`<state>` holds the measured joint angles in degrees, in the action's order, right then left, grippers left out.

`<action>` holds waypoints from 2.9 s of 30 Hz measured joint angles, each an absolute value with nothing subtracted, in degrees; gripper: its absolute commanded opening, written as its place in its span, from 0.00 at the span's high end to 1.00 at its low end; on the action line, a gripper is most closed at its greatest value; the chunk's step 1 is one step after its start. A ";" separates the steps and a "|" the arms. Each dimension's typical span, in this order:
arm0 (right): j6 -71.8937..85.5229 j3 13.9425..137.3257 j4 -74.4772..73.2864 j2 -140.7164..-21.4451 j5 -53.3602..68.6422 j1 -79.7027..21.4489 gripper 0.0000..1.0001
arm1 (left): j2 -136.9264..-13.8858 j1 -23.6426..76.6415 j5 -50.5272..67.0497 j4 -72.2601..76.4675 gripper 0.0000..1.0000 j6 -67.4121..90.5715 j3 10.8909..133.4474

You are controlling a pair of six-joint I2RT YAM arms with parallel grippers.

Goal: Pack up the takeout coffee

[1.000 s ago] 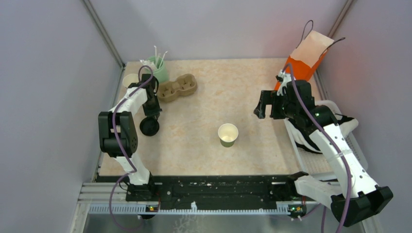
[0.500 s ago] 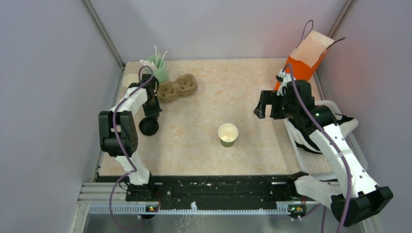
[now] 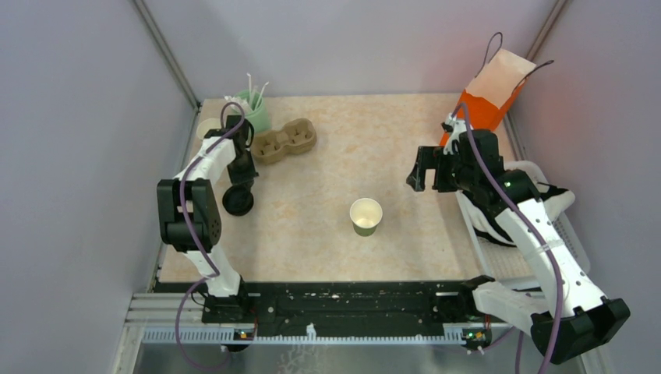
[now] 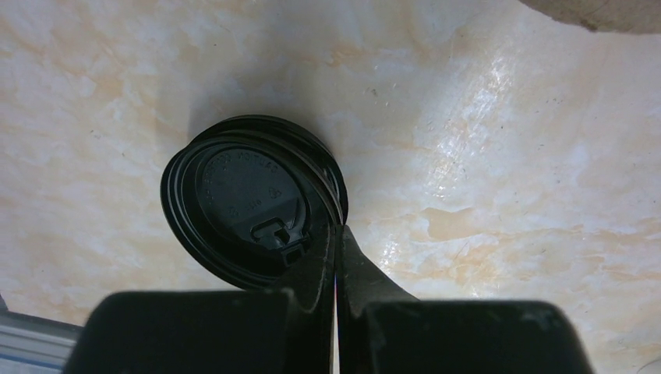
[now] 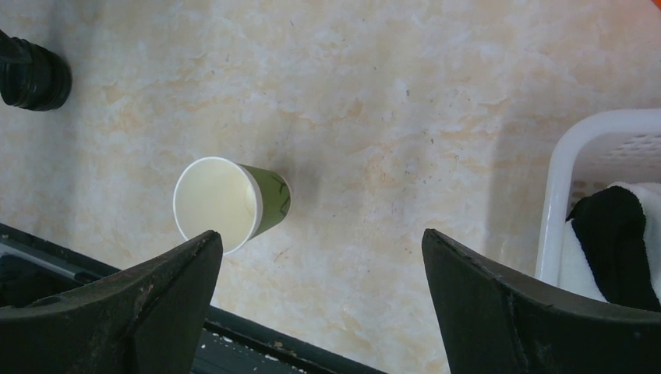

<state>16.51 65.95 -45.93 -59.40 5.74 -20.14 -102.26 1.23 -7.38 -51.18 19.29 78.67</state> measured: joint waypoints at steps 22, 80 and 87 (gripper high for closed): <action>16.51 65.89 -45.63 -59.40 6.17 -20.14 0.02 | -98.32 0.62 -10.00 -59.13 1.00 18.09 84.60; 17.04 65.23 -45.45 -59.94 7.22 -20.14 0.02 | -105.56 -1.41 -4.64 -54.39 0.77 13.74 80.58; 17.02 65.23 -45.45 -59.94 7.22 -20.14 0.02 | -106.04 -1.41 -4.29 -54.17 0.84 13.63 80.42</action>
<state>17.02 65.23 -45.45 -59.94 7.22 -20.14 -106.04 -1.41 -4.29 -54.17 13.63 80.42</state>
